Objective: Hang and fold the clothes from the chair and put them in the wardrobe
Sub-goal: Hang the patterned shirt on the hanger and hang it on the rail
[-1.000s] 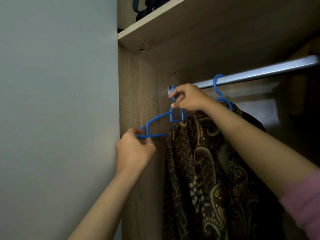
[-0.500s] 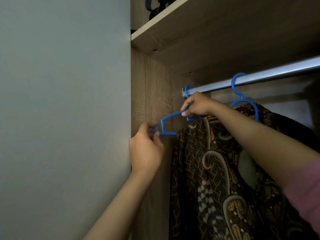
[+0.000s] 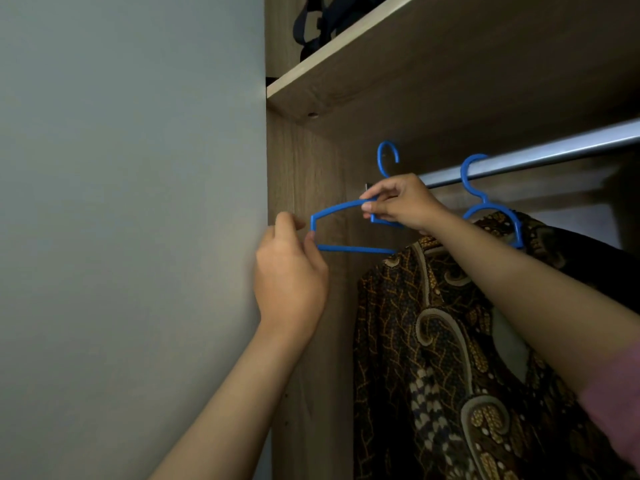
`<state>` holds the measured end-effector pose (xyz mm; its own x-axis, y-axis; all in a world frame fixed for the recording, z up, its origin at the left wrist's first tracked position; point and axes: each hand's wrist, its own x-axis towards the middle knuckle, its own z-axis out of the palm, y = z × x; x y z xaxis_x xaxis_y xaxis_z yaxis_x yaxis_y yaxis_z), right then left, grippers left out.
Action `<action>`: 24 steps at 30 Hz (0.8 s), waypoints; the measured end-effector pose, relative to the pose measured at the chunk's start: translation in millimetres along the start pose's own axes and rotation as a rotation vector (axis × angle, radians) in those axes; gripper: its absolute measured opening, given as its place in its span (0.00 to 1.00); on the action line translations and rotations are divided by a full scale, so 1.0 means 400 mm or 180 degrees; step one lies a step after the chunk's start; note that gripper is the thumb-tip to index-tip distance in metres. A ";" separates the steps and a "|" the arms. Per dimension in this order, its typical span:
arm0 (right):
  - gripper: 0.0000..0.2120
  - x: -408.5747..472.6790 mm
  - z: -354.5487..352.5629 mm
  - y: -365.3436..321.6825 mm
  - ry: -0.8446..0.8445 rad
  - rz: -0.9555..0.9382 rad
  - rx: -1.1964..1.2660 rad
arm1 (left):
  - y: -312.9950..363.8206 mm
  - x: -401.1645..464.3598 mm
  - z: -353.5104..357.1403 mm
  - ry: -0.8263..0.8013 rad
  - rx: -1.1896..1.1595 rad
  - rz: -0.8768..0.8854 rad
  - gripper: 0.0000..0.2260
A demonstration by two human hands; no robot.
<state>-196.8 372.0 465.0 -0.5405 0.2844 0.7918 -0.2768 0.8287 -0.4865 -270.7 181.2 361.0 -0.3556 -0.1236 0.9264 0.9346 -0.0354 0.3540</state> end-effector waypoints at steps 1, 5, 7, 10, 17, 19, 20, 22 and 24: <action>0.07 -0.005 0.002 -0.005 0.0003 -0.0025 0.0040 | 0.004 0.003 -0.013 0.0009 0.0040 0.0048 0.07; 0.07 -0.031 0.016 -0.039 0.0041 -0.0162 0.0140 | 0.019 0.016 -0.066 0.0031 -0.0034 0.0055 0.09; 0.06 -0.044 0.028 -0.063 0.0079 -0.0174 0.0285 | 0.030 0.021 -0.098 0.0068 -0.0086 0.0049 0.10; 0.06 -0.067 0.056 -0.101 0.0125 -0.0283 0.0485 | 0.042 0.027 -0.157 0.0065 0.0020 0.0071 0.09; 0.09 -0.159 0.144 -0.202 0.0129 -0.0541 0.0656 | 0.074 0.005 -0.346 -0.0151 0.0019 -0.0372 0.05; 0.10 -0.195 0.178 -0.241 0.0141 -0.0539 0.0682 | 0.084 -0.010 -0.413 -0.0164 0.0096 -0.0442 0.05; 0.10 -0.216 0.198 -0.263 0.0153 -0.0531 0.0697 | 0.090 -0.018 -0.450 -0.0160 0.0146 -0.0476 0.05; 0.11 -0.259 0.238 -0.304 0.0191 -0.0524 0.0749 | 0.105 -0.038 -0.524 -0.0148 0.0220 -0.0536 0.05; 0.12 -0.306 0.277 -0.345 0.0209 -0.0503 0.0844 | 0.119 -0.057 -0.597 -0.0122 0.0269 -0.0565 0.05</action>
<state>-180.5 169.2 394.1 -0.4244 0.1997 0.8832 -0.5554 0.7129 -0.4281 -215.4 -54.4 326.0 -0.5163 -0.0849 0.8522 0.8536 0.0304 0.5201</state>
